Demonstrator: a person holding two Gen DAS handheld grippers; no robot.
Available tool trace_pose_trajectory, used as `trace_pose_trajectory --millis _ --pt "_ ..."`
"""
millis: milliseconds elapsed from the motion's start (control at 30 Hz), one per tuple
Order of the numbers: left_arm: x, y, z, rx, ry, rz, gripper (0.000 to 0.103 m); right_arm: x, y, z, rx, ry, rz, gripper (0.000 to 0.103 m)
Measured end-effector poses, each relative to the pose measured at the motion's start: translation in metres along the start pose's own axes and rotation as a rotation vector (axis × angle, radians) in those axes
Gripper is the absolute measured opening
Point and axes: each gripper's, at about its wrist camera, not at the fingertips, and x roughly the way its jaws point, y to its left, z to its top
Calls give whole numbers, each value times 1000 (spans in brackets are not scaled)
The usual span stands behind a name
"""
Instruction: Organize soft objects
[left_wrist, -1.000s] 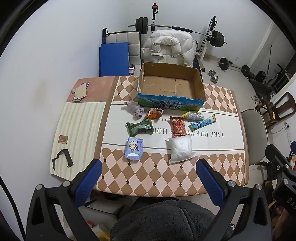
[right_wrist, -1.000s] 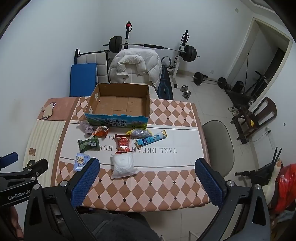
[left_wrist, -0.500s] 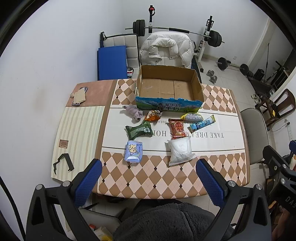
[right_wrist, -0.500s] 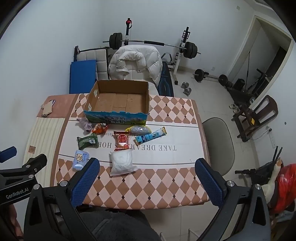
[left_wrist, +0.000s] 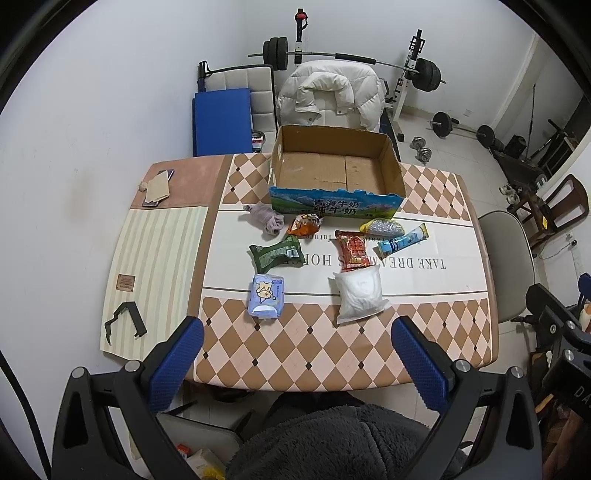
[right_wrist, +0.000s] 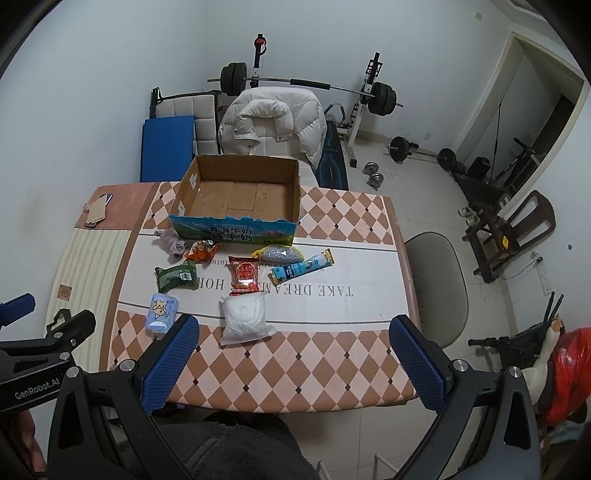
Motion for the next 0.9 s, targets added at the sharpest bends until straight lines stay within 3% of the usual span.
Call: trace_pose_trajectory --millis 900 --pt "-9 7 7 0 -24 2 103 -17 7 6 15 6 13 103"
